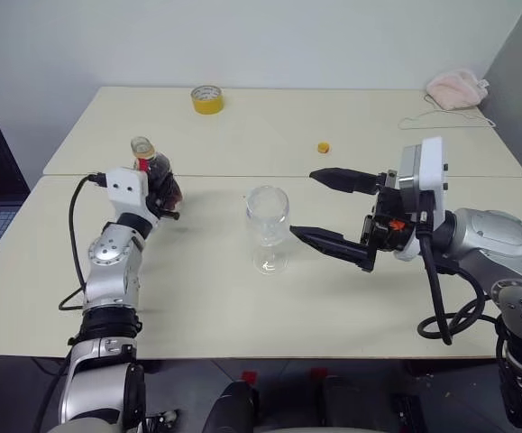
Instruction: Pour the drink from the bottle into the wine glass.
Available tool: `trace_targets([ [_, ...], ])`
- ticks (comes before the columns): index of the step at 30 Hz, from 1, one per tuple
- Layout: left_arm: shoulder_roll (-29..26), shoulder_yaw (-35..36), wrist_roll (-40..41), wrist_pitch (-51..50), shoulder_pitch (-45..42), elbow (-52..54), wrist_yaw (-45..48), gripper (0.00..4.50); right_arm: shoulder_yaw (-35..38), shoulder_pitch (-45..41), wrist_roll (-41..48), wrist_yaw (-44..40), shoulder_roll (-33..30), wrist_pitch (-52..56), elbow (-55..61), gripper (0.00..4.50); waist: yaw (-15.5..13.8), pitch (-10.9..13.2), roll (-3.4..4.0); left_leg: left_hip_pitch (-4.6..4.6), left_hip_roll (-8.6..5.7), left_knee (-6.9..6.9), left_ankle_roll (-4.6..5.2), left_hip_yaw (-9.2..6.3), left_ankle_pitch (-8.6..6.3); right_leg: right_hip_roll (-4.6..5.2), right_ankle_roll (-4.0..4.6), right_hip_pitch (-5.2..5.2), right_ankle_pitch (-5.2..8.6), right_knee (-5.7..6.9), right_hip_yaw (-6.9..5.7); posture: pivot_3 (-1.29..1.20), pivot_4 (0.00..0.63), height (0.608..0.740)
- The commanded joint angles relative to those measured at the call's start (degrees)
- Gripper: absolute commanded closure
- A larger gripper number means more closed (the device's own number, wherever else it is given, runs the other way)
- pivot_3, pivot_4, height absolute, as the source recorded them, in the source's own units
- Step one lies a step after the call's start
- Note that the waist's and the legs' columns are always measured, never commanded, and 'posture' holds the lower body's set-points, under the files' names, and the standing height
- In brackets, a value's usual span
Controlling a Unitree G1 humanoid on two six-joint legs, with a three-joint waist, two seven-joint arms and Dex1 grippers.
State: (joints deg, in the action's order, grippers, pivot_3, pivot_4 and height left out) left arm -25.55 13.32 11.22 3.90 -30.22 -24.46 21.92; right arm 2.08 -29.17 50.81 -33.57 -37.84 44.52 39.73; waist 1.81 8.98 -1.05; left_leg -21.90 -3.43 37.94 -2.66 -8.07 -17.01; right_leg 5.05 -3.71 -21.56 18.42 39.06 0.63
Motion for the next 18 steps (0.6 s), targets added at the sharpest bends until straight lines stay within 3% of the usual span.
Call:
trace_targets([
  [1, -2.5, 0.0, -0.5, 0.8, -2.6, 5.9, 0.9, 3.66, 1.4, 0.9, 0.5, -0.6, -1.1, -0.7, 2.0, 0.0, 0.0, 0.0, -0.04, -0.01, 0.0, 0.0, 0.0, 0.0, 0.0, 0.0, 0.0, 0.0, 0.0, 0.0, -0.01, 0.0, 0.15, 0.74],
  [18, -8.0, -7.4, -4.9, -0.4, -3.0, 16.4, 9.4, 3.71, -2.6, 7.2, -7.0, -2.2, 0.2, -6.1, 0.4, 0.0, 0.0, 0.0, -0.05, -0.01, -0.01, 0.0, 0.0, 0.04, 0.0, -0.01, 0.0, -0.01, 0.0, -0.01, 0.02, 0.0, 0.15, 0.74],
])
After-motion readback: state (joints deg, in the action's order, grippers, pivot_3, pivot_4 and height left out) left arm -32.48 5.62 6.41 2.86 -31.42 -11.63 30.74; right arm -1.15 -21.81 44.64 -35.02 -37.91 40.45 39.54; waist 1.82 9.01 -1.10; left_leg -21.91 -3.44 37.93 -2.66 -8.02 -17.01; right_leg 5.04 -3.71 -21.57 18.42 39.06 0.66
